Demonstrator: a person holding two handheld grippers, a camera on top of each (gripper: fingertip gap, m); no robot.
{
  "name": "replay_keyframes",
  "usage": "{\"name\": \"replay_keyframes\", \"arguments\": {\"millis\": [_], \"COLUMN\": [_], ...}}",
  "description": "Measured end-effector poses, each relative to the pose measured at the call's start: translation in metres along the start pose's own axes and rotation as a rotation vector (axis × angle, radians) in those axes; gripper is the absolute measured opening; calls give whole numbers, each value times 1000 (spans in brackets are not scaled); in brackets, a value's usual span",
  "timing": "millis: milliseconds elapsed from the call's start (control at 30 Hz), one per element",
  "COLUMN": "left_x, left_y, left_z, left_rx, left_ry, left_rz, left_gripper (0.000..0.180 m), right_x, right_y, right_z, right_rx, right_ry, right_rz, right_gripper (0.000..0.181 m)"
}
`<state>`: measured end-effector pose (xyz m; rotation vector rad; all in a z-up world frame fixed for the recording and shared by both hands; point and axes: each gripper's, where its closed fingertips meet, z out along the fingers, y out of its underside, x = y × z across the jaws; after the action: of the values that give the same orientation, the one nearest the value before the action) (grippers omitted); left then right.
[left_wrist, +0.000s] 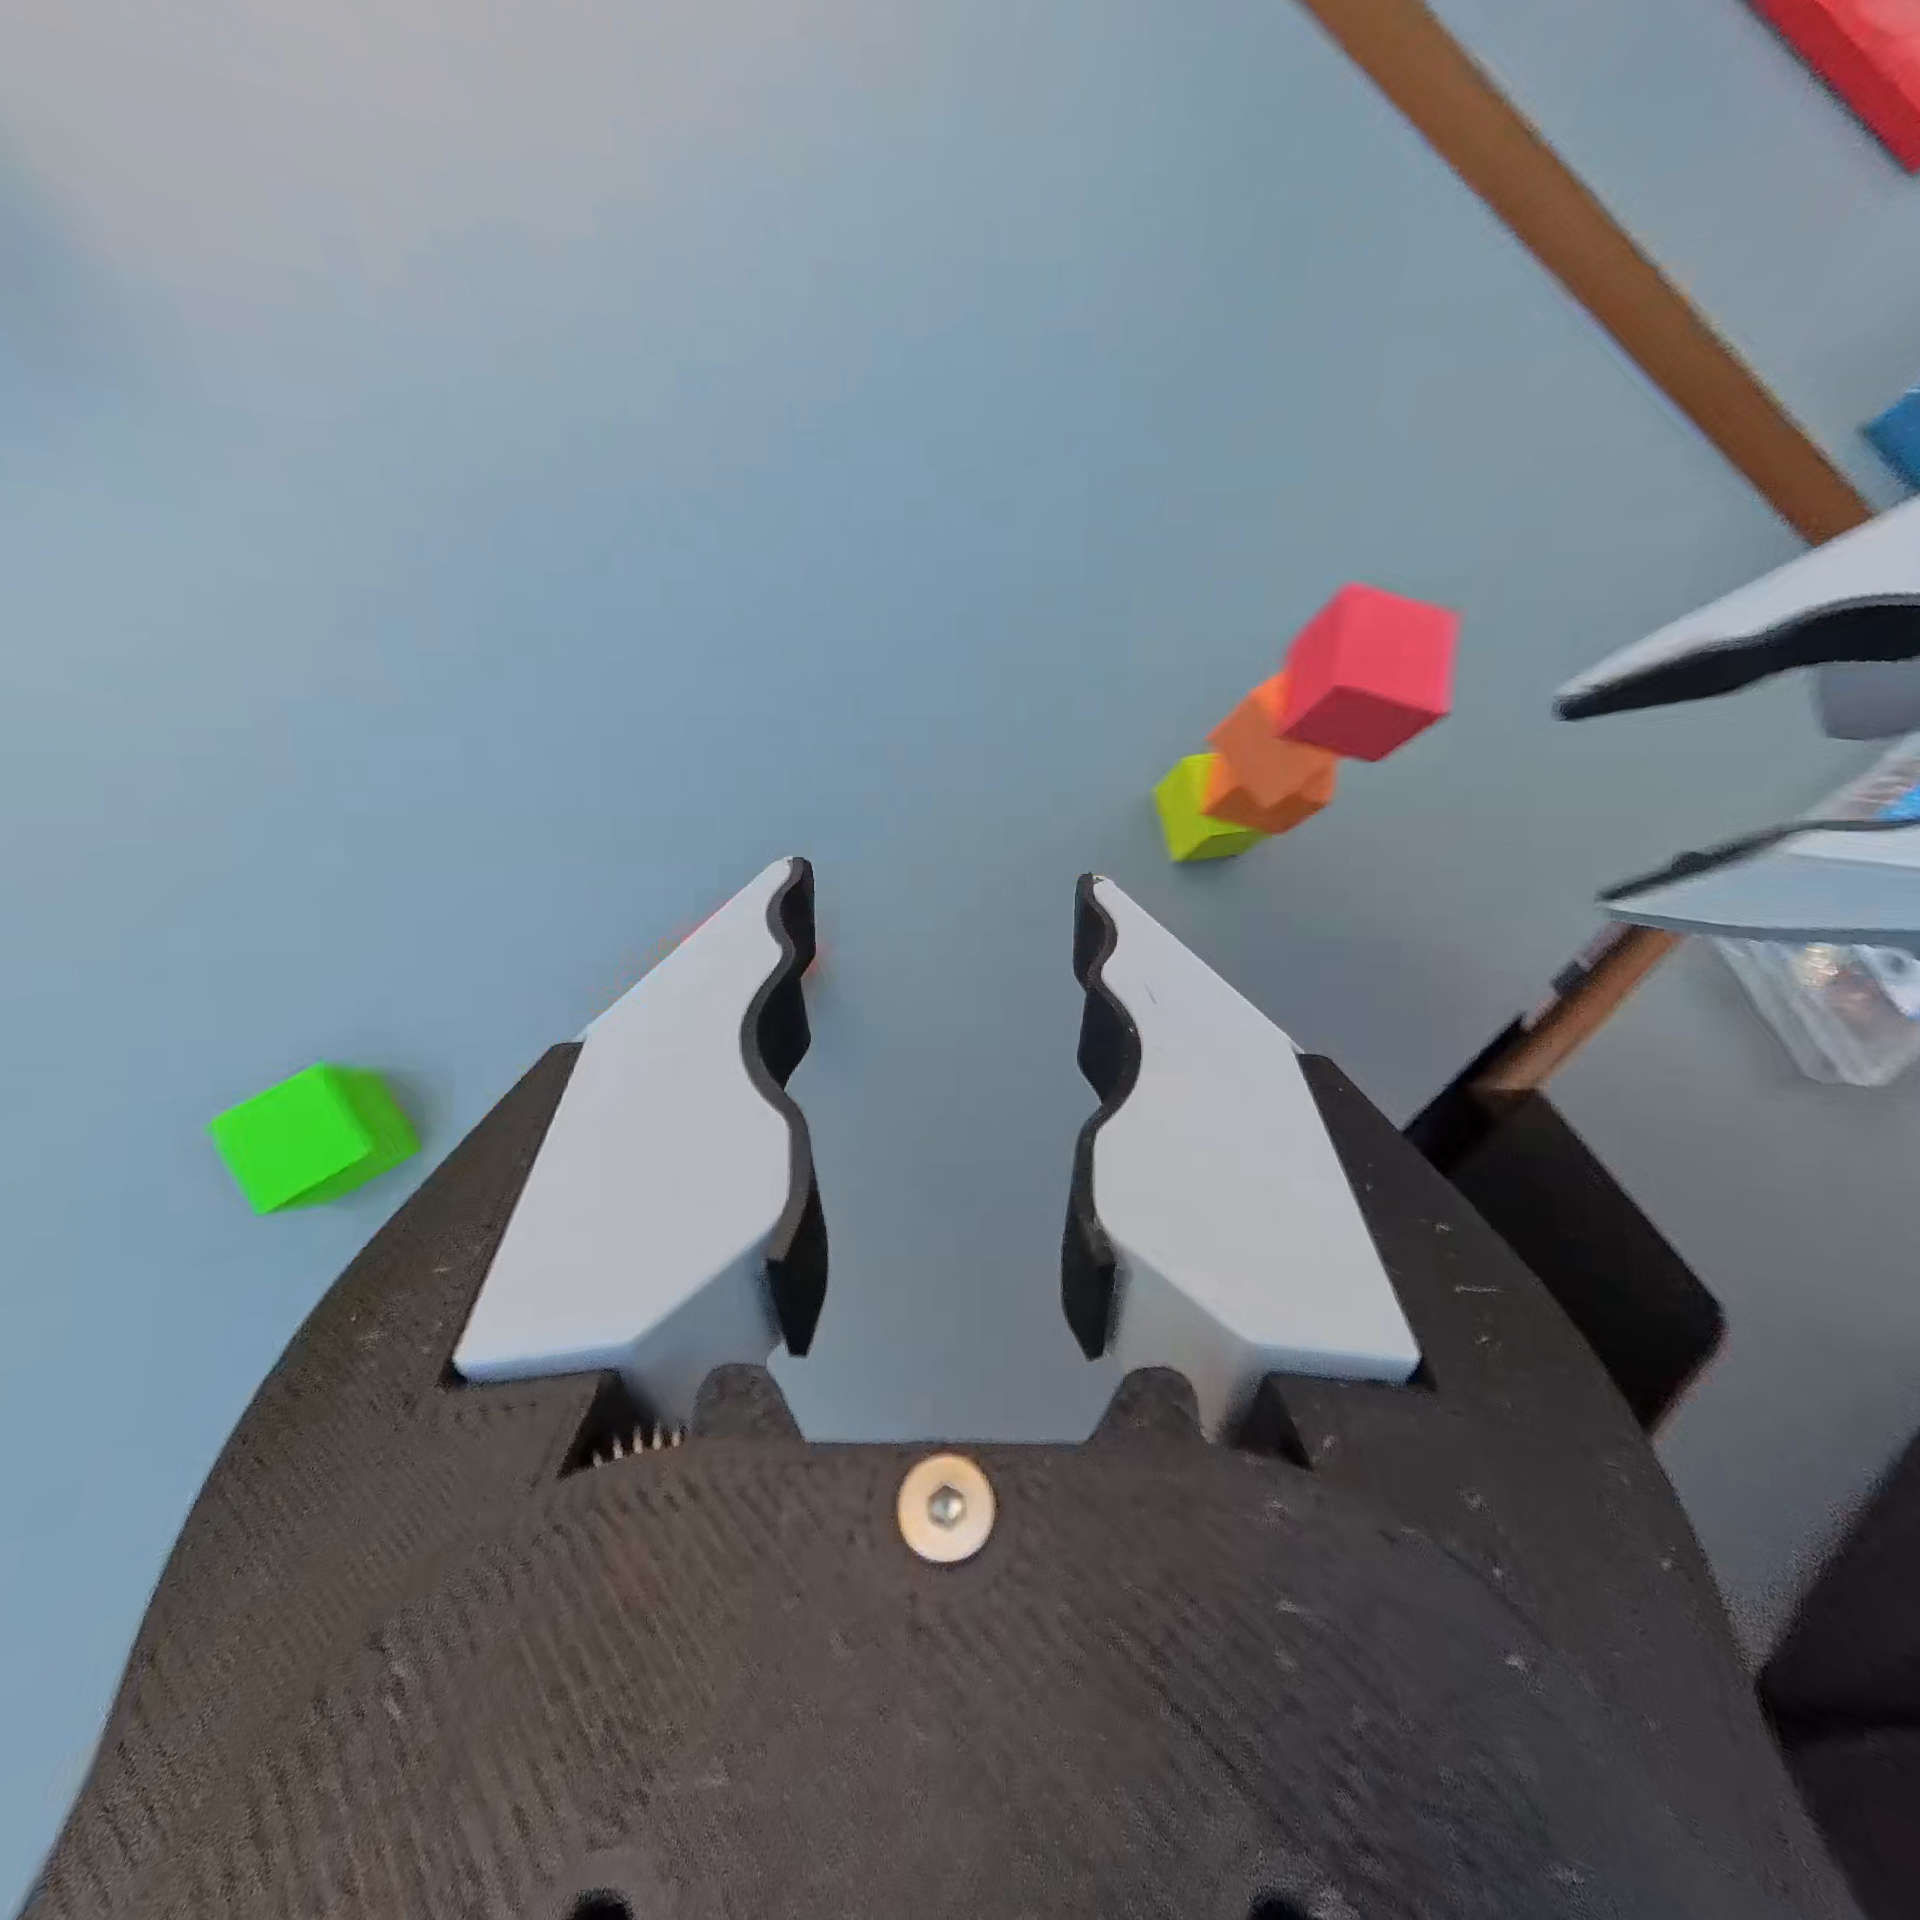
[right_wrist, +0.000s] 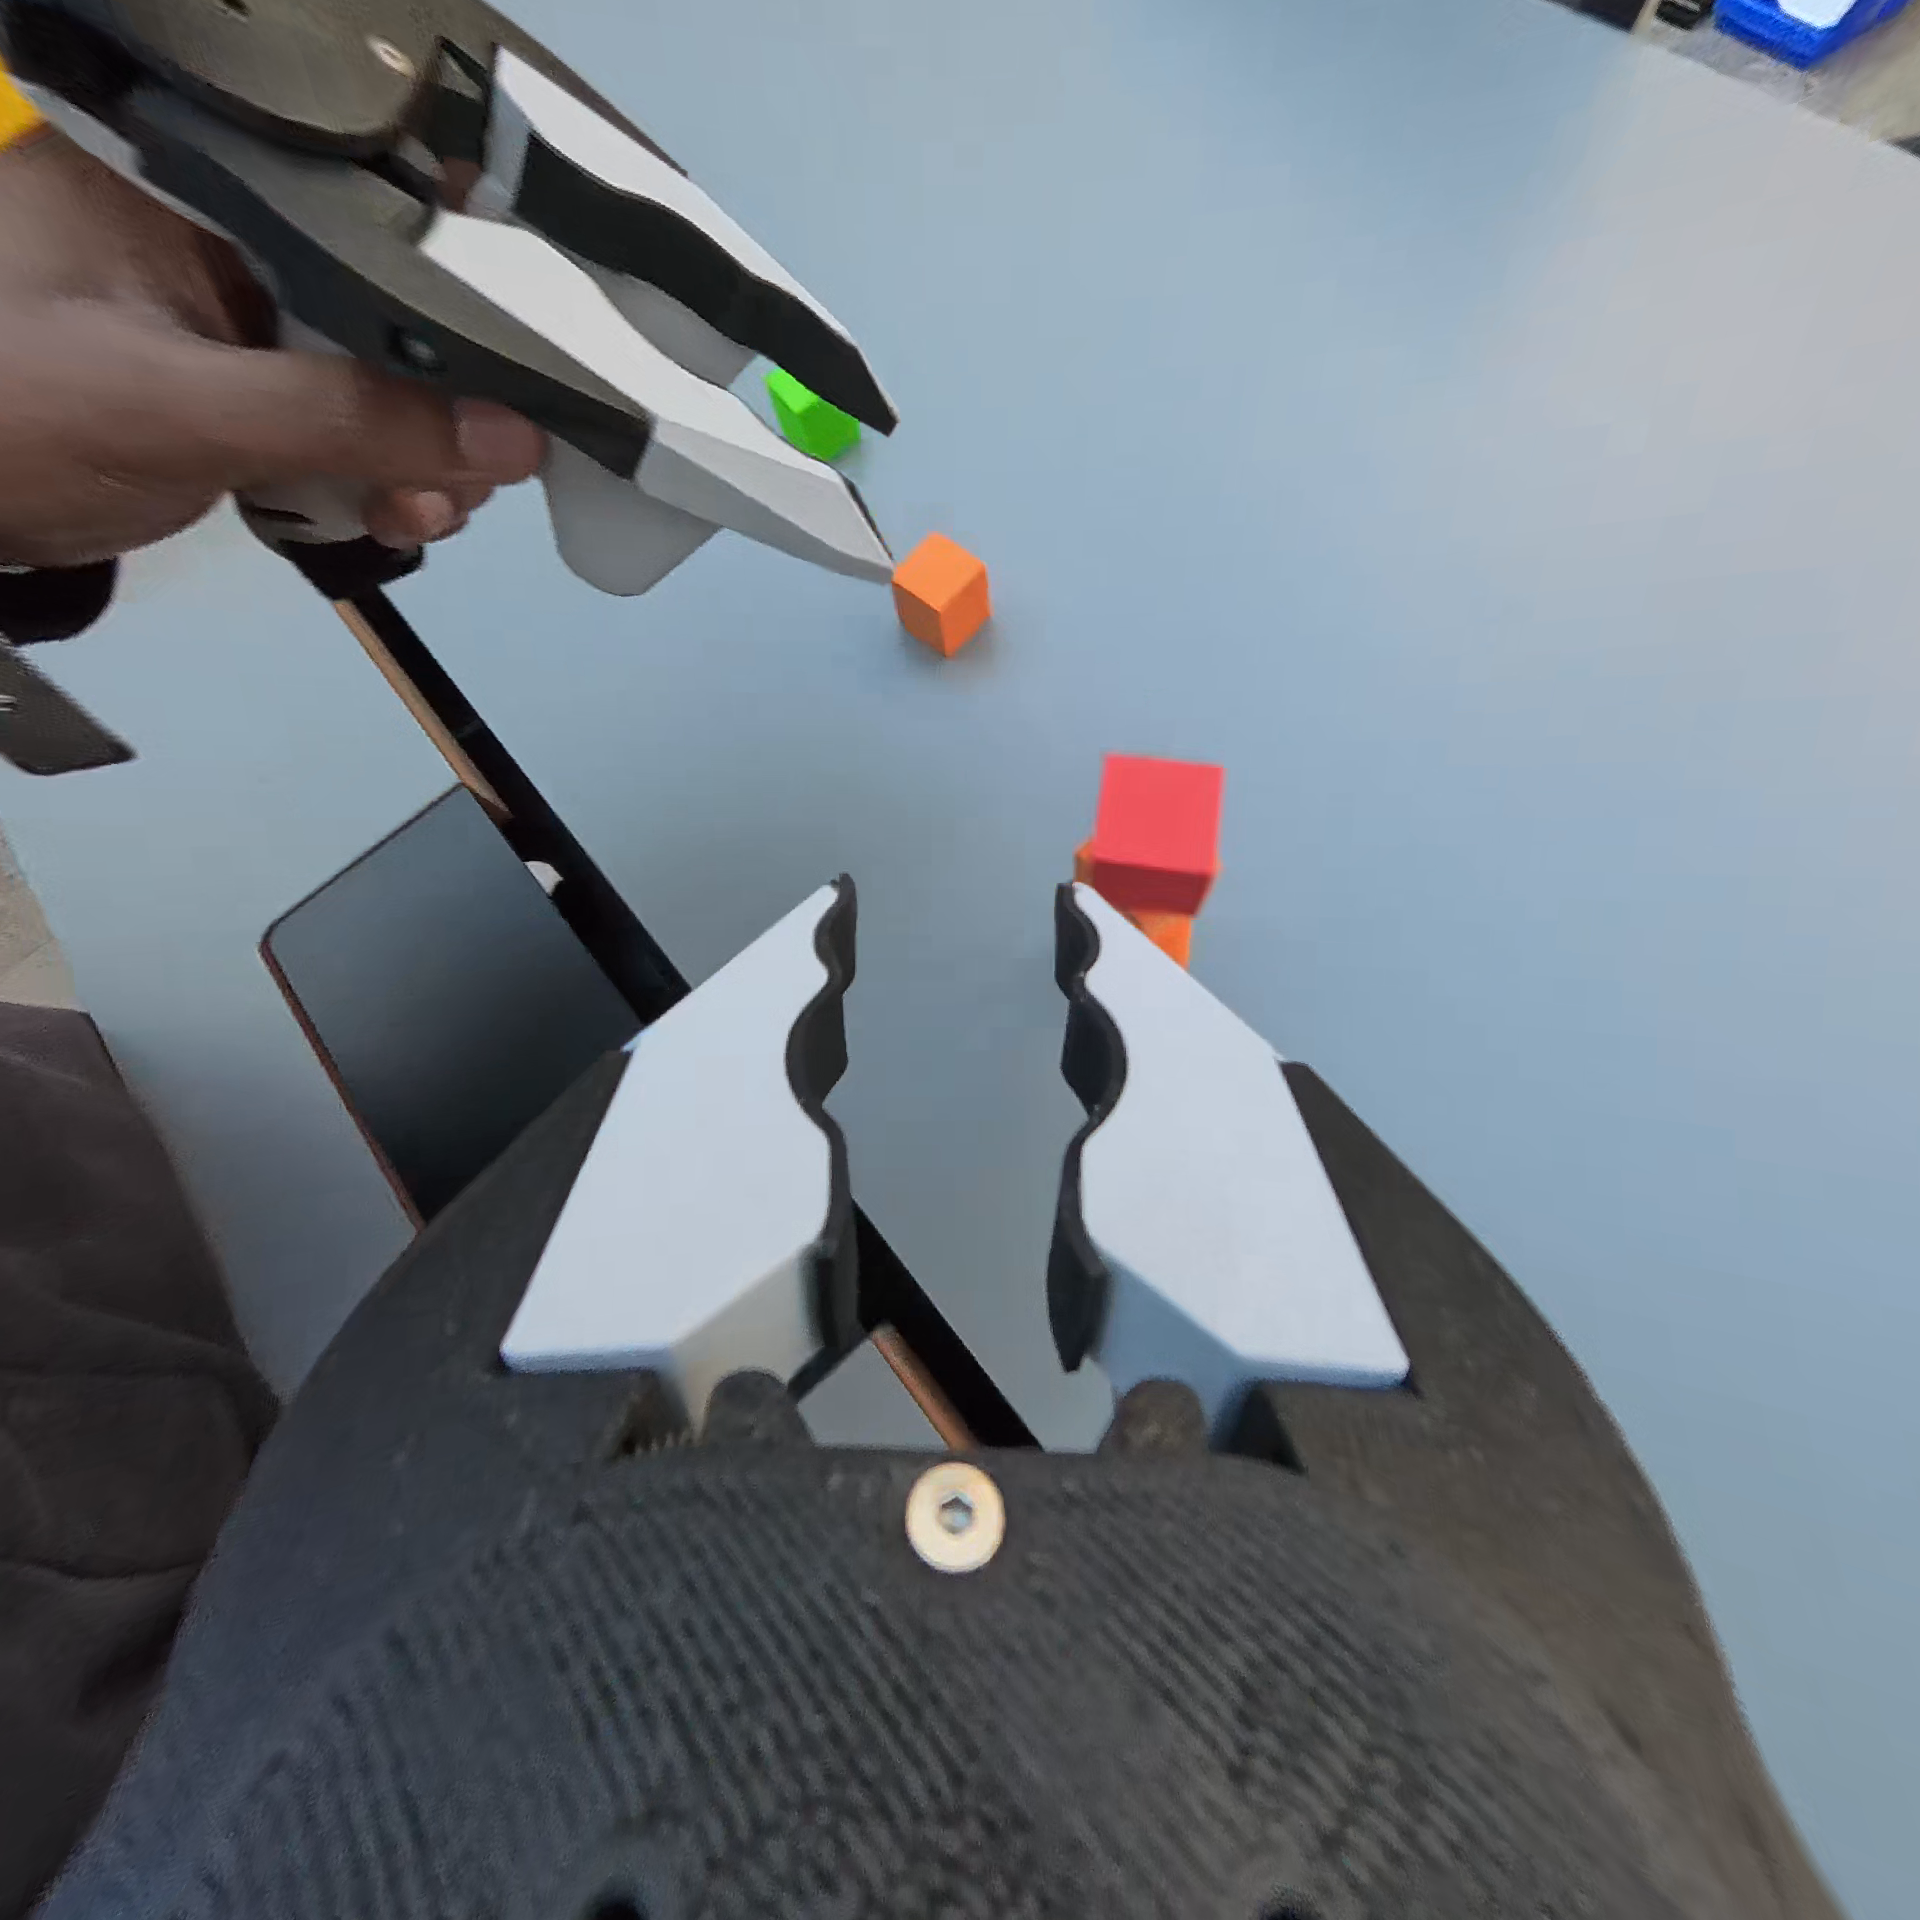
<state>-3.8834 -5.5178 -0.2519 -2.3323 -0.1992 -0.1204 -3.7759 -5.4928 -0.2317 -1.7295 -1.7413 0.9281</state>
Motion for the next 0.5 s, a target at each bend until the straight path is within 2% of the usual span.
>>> {"name": "replay_keyframes", "arguments": {"millis": [67,133,200,333,400,500], "left_x": [-52,-106,-140,-156,-151,-143], "left_y": [17,38,57,69,71,68], "left_z": [-9,-16,-15,-1,5,-3], "left_rx": [12,-1,-42,-68,-97,-92], "left_ry": [-159,-330,-410,-322,-254,-205], "left_rz": [-52,-82,-110,-182,-177,-147], "left_gripper": [55,55,55,53,27,27], "right_x": [-23,-44,-59,-64,-55,-31], "right_y": [-18,-33,-43,-45,-44,-37], "right_z": [12,31,57,114,137,164], "right_rx": [22,25,6,-119,-157,-206], "right_ry": [-45,-85,-101,-47,18,122], "right_rz": [-38,-76,-104,-48,-17,72], "right_gripper": [39,41,40,40,44,54]}}
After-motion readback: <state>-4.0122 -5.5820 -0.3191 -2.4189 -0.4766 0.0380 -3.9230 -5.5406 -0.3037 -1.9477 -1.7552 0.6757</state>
